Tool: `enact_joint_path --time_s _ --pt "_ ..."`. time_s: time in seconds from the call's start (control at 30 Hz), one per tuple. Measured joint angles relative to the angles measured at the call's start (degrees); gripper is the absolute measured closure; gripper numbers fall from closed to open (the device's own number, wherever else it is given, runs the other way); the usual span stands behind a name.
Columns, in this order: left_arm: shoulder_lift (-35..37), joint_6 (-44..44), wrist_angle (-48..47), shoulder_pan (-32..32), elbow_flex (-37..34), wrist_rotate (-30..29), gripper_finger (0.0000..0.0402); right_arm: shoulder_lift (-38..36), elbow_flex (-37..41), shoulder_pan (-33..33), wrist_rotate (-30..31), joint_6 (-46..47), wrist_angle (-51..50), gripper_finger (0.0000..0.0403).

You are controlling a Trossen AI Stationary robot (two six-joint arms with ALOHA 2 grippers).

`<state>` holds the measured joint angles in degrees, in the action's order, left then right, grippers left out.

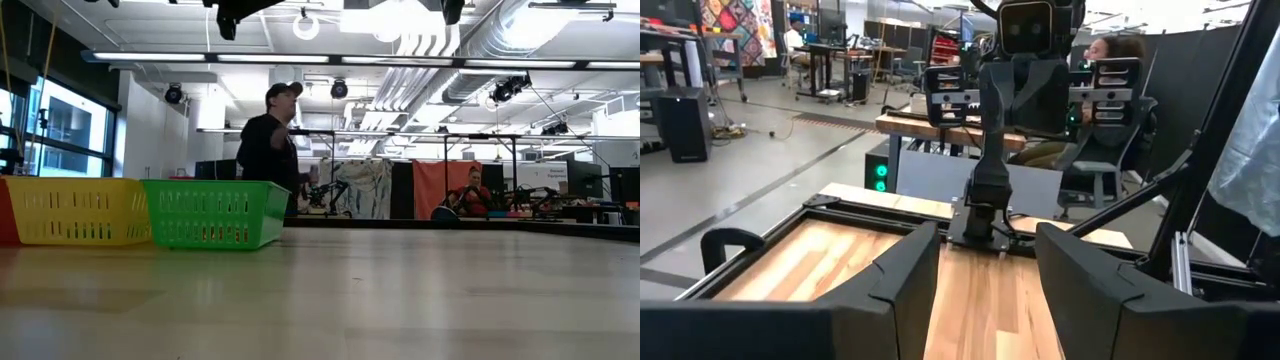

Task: Sort Halloween decoration
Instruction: Put the white skull toy into the red bin

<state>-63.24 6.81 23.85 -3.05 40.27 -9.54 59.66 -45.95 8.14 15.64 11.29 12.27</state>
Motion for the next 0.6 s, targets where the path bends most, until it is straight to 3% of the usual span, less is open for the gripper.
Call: enact_joint_path --time_s 0.43,0.6 --pt "0.0 0.01 -0.02 0.0 0.0 -0.03 0.0243 0.0 -0.02 0.0 -0.07 0.78 0.0 0.0402" --pt "0.02 0.0 -0.04 0.0 0.0 -0.04 0.0243 0.61 -3.34 0.2 -9.11 6.33 -6.78 0.0402"
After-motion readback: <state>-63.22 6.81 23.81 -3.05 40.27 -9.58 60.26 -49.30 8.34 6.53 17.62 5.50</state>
